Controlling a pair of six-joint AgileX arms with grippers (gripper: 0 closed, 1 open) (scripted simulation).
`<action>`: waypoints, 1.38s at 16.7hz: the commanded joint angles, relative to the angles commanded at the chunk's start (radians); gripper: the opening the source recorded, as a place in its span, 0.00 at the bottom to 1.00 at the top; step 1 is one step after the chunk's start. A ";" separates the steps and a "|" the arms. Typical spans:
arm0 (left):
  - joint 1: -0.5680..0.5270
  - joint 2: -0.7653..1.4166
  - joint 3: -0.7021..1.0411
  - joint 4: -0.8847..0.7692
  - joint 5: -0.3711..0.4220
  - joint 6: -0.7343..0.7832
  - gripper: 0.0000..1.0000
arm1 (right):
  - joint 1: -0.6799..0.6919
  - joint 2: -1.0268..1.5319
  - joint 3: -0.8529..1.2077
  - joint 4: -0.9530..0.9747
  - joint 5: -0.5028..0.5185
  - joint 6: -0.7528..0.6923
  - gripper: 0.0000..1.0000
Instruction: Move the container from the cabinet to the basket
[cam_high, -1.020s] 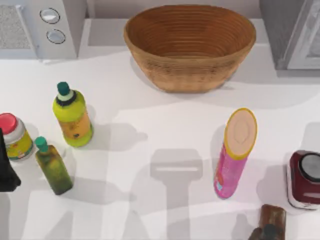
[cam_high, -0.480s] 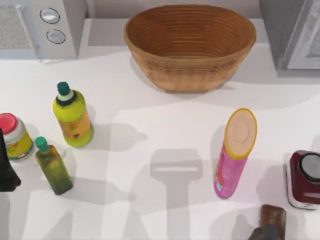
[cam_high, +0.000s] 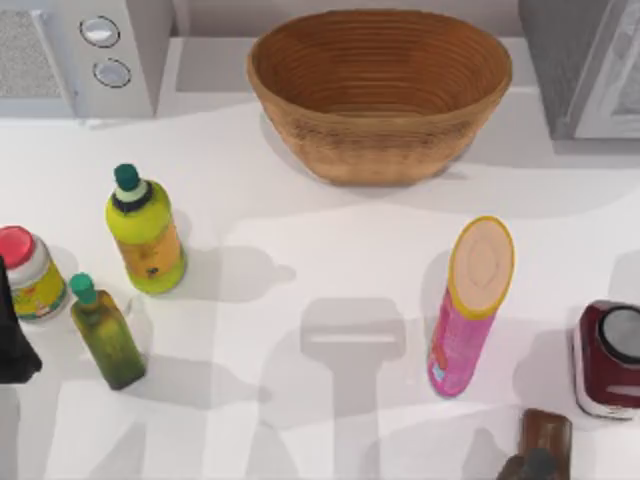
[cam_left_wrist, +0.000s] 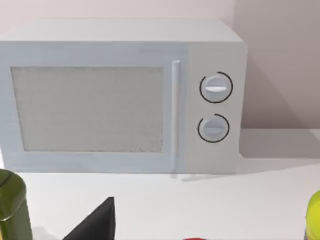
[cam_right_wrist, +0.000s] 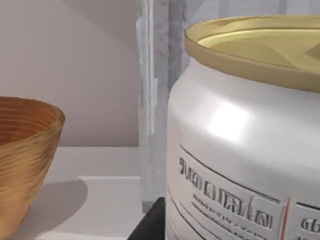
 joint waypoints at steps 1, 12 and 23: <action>0.000 0.000 0.000 0.000 0.000 0.000 1.00 | 0.022 0.062 0.048 0.022 0.023 0.000 0.00; 0.000 0.000 0.000 0.000 0.000 0.000 1.00 | 0.354 1.161 0.766 0.353 0.367 0.010 0.00; 0.000 0.000 0.000 0.000 0.000 0.000 1.00 | 0.577 1.865 1.250 0.576 0.599 0.017 0.00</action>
